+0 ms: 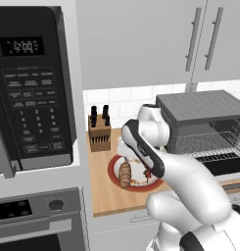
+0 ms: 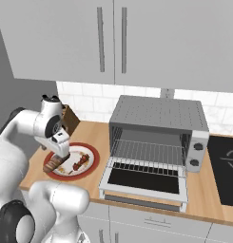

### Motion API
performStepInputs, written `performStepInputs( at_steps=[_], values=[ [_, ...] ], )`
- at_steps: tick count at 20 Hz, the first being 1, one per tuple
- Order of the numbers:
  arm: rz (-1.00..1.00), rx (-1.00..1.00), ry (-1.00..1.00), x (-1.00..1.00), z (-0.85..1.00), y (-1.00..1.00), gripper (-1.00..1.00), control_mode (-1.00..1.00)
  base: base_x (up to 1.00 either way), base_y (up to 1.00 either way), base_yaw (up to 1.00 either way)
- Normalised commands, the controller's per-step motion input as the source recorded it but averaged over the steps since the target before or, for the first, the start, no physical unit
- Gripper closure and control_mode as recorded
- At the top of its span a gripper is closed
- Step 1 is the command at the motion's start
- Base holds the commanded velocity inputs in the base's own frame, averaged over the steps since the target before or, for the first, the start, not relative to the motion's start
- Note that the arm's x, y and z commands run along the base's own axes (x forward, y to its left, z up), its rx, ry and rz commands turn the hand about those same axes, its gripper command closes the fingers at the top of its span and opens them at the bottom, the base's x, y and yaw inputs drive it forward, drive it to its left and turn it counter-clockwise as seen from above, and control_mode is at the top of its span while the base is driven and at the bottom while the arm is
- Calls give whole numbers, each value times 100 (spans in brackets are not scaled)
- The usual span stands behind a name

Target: Pick up the kebab skewer and baguette bread, and place them inside the toaster oven. Close the toaster oven door and start by setting the timer.

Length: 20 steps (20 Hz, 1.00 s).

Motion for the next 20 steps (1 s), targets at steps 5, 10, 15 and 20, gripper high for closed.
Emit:
performStepInputs(
  at_steps=[5, 10, 15, 20],
  values=[
    [0, -1, 1, 17, -28, 0, -100, -100, 0, 0, 0],
    [0, -2, 0, 35, -38, 0, -100, -100, 0, 0, 0],
    [0, -2, 0, 46, -39, 0, -100, -100, 0, 0, 0],
    [0, -7, 0, 19, -42, 15, -100, -100, 0, 0, 0]
  ],
)
